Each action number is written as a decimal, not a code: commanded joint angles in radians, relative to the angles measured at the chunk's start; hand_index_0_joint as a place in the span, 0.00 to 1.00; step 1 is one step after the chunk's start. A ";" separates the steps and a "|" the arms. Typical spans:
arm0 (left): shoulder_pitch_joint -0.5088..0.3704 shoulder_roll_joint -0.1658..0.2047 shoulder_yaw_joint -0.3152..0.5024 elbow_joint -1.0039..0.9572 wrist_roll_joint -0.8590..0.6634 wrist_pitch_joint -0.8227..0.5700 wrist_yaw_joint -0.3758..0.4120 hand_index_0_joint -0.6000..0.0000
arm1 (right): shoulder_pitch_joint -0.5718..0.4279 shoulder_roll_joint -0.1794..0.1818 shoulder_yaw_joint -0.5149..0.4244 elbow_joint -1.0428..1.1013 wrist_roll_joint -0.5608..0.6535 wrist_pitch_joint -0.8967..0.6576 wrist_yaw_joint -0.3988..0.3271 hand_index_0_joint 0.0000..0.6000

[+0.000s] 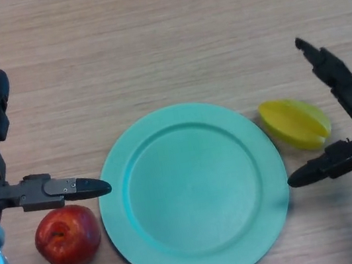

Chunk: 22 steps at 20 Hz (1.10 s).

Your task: Pick up the yellow starfruit and place it on the plate

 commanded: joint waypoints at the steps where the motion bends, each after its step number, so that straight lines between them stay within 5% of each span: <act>1: -0.024 0.027 0.046 -0.062 -0.012 -0.131 0.002 1.00 | -0.062 -0.026 -0.022 0.001 0.005 -0.183 -0.054 0.00; 8: -0.013 0.023 0.045 -0.062 0.006 -0.145 0.000 1.00 | -0.137 -0.018 0.001 0.179 -0.009 -0.261 -0.090 0.00; 10: -0.011 0.023 0.043 -0.063 0.010 -0.144 0.001 1.00 | -0.145 -0.017 0.002 0.206 -0.013 -0.277 -0.099 0.33; 13: -0.006 0.025 0.053 -0.063 0.018 -0.154 -0.008 1.00 | -0.179 -0.019 0.012 0.305 -0.057 -0.352 -0.136 0.97; 17: -0.004 0.027 0.059 -0.069 0.024 -0.158 -0.006 1.00 | -0.204 -0.067 0.015 0.396 -0.309 -0.442 -0.259 1.00; 22: 0.004 0.024 0.064 -0.070 0.015 -0.176 -0.002 1.00 | -0.180 -0.076 -0.003 0.292 -0.315 -0.377 -0.247 1.00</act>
